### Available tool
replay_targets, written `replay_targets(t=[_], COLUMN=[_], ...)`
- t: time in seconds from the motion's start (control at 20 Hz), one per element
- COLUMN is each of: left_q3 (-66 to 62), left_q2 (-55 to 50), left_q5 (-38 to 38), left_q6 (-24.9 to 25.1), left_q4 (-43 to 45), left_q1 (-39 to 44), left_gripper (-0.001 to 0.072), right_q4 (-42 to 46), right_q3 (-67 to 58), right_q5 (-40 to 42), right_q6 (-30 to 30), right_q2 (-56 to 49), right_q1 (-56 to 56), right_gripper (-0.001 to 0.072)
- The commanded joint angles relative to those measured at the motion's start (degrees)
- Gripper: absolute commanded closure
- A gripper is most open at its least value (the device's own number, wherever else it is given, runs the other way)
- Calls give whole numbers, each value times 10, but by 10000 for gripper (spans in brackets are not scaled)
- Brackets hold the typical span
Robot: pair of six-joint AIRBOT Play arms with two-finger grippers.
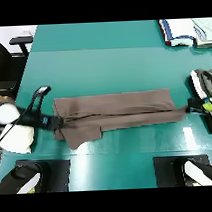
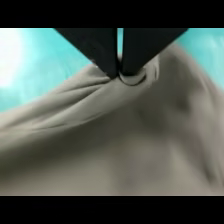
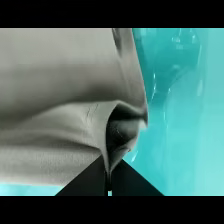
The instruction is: Fold the shirts.
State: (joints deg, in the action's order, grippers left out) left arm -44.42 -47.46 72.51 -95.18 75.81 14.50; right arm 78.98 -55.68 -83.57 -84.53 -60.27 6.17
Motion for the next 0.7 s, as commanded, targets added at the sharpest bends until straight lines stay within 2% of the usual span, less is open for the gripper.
replay_targets(t=[0.0, 0.15, 0.35, 0.4, 0.45, 0.5, 0.55, 0.65], left_q3=[-59, -96, -111, -111, -113, -116, -123, -144], left_q2=[-127, -203, -244, -245, -244, -244, -244, -244], left_q5=[-143, -198, -246, -252, -251, -246, -231, -186], left_q6=[26, 29, 37, 37, 37, 37, 37, 37], left_q4=[18, 18, 4, 3, 3, 3, 3, 3], left_q1=[-25, -49, -50, -50, -50, -50, -50, -50], left_gripper=[680, 679, 679, 676, 499, 190, 82, 83], right_q4=[0, -25, -74, -86, -97, -104, -104, -105], right_q3=[-91, -145, -199, -208, -214, -221, -226, -232], right_q5=[26, 35, 38, 39, 40, 44, 45, 31], right_q6=[-6, -5, 13, 22, 28, 35, 46, 85], right_q2=[-121, -195, -264, -276, -285, -292, -294, -292], right_q1=[-43, -43, -42, -41, -41, -41, -41, -32], right_gripper=[696, 696, 691, 589, 416, 290, 258, 258])
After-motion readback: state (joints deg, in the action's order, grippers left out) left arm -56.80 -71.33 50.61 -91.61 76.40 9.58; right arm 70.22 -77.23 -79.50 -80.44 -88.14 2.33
